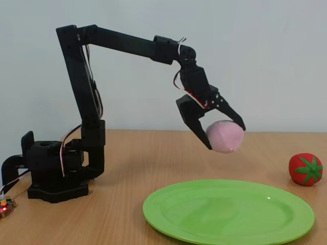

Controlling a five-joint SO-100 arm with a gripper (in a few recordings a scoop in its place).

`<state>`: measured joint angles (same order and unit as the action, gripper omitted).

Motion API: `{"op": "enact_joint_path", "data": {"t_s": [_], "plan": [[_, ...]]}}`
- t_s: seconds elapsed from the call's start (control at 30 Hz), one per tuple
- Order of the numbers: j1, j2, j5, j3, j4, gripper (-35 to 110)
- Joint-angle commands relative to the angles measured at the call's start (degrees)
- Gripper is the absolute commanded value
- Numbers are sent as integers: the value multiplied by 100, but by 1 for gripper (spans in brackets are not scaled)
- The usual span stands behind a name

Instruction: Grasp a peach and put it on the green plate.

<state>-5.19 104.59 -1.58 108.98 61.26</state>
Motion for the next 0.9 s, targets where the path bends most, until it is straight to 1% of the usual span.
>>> {"op": "enact_joint_path", "data": {"t_s": [0.0,0.33,0.53,0.87], "plan": [[396,299,-114,-211,35,38],[1740,97,-18,-527,35,40],[2355,-369,132,-782,35,40],[2892,-1608,606,-1301,26,38]]}}
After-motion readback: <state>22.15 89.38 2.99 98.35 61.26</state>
